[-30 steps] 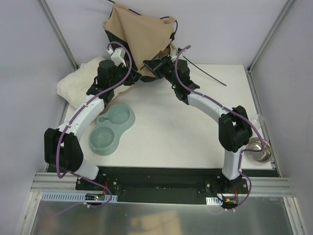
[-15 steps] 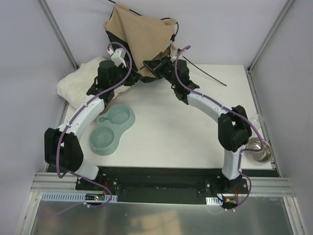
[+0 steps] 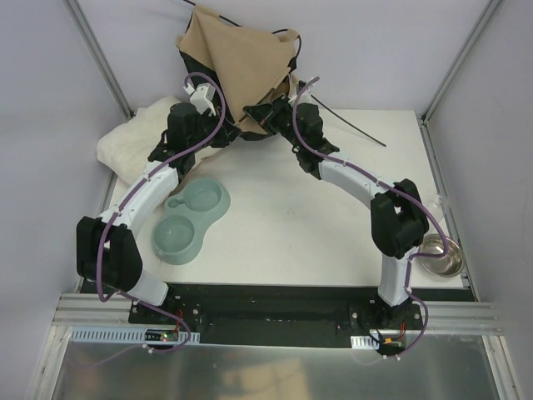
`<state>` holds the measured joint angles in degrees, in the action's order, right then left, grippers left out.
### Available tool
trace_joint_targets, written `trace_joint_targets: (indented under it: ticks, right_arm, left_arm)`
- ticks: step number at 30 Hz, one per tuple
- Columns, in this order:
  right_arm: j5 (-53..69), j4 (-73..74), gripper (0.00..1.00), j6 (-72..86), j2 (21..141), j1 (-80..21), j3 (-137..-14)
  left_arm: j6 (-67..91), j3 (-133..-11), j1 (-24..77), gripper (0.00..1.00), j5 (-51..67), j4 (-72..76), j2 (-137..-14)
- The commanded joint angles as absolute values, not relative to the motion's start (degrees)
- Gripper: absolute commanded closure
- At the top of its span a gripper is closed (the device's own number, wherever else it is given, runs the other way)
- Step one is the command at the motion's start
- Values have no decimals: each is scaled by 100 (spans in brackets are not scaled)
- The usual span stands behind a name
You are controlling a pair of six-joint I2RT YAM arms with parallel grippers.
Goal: Set up the pet tent
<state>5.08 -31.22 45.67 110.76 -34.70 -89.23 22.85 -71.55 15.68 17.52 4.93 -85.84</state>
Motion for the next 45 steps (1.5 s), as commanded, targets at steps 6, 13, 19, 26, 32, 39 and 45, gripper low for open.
trace_joint_targets:
  ticks: [6, 13, 19, 26, 32, 39, 45]
  right_arm:
    - [-668, -4016, 100, 3788, 10837, -3067, -8754]
    - [-1027, -3736, 100, 3314, 10986, -3234, -8964]
    - [-783, -3638, 100, 3050, 10951, -3243, -8965]
    - [173, -3735, 100, 3313, 10854, -3243, -8982]
    - [474, -3665, 100, 3586, 10846, -3199, -8956]
    - [37, -3262, 100, 2734, 10688, -3261, -8490]
    - [-151, -3050, 100, 2505, 10687, -3322, -8665]
  left_arm:
    - [2039, -7277, 1389, 100, 1635, -527, -8631]
    - [1925, -7321, 1397, 100, 2126, -519, -8648]
    - [1662, -7409, 1433, 100, 2697, -527, -8683]
    - [1337, -7717, 1547, 100, 3102, -808, -8886]
    - [1248, -7717, 1591, 100, 2734, -958, -8877]
    - [1266, -7787, 1600, 100, 2399, -967, -8754]
    - [1204, -7813, 1600, 100, 2812, -958, -8763]
